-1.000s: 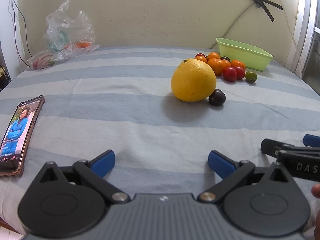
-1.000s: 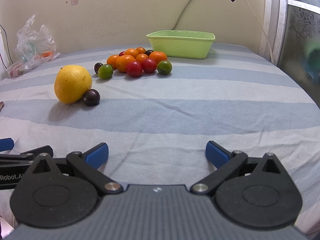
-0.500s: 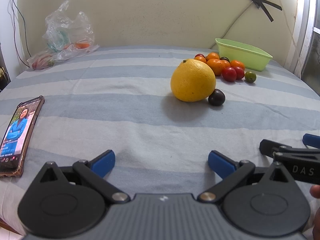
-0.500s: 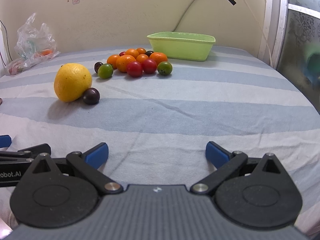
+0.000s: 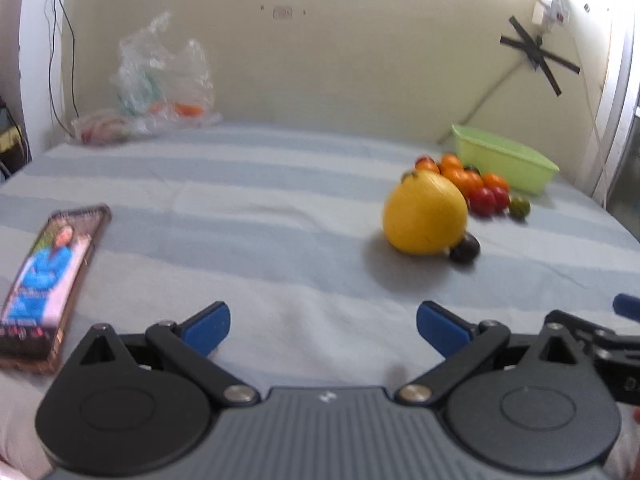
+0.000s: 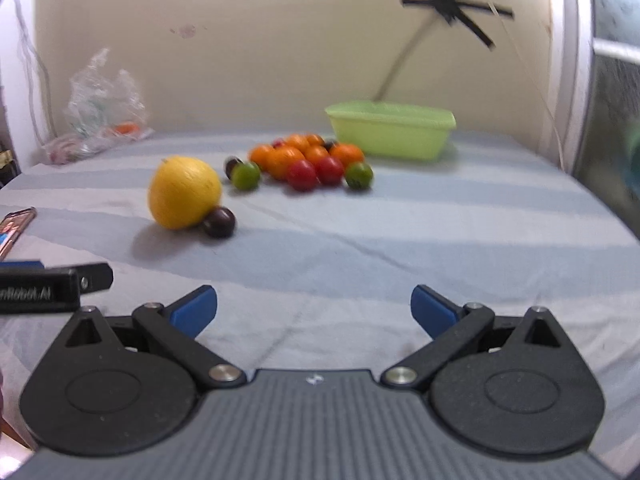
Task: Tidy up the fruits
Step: 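Move the left tool to the yellow grapefruit and close on it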
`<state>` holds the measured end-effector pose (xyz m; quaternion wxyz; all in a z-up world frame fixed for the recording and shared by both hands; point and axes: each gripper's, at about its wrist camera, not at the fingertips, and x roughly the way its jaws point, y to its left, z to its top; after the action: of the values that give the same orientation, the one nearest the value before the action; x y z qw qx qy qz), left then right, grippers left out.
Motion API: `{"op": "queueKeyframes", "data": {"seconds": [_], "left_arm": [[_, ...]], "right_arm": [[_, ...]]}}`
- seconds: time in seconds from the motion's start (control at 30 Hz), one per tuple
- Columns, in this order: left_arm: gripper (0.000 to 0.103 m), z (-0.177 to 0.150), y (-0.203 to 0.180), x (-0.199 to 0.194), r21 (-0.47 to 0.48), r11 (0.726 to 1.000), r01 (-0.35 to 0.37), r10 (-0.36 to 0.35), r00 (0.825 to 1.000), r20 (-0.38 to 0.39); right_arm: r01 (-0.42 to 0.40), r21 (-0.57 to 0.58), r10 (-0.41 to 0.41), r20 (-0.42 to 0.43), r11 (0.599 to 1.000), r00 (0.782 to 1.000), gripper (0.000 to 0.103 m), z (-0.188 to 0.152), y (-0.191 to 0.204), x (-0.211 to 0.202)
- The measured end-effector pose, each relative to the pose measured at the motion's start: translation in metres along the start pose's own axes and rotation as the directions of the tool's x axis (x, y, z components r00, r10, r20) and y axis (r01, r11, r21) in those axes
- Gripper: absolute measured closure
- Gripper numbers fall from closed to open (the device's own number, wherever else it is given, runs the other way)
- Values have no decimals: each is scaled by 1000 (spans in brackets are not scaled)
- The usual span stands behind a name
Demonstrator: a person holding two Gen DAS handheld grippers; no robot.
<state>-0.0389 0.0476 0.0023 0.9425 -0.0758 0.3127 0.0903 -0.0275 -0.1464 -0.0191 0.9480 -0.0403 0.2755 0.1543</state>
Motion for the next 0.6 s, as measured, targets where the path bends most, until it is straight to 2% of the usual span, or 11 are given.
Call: {"op": "queueKeyframes", "data": {"seconds": [0.1, 0.23, 0.3, 0.4, 0.5, 0.6], "left_arm": [[0, 8, 7, -1, 21, 999, 36, -37, 999, 34], [0, 21, 16, -4, 13, 993, 118, -119, 989, 83], [2, 28, 24, -2, -28, 982, 186, -183, 979, 93], [9, 34, 40, 8, -128, 947, 295, -287, 954, 83], [16, 41, 53, 26, -234, 891, 388, -388, 920, 46], [16, 48, 62, 44, -318, 826, 465, -480, 876, 33]], "right_arm": [[-29, -68, 33, 58, 997, 998, 1, 6, 8, -3], [-113, -160, 130, 96, 981, 987, 8, 20, 19, -2], [-164, -175, 182, 94, 971, 979, 17, 32, 22, 3], [-244, -162, 257, 64, 956, 964, 28, 52, 23, 15], [-288, -154, 295, 28, 945, 955, 33, 67, 24, 31], [-327, -187, 330, -12, 927, 944, 35, 71, 28, 44]]}}
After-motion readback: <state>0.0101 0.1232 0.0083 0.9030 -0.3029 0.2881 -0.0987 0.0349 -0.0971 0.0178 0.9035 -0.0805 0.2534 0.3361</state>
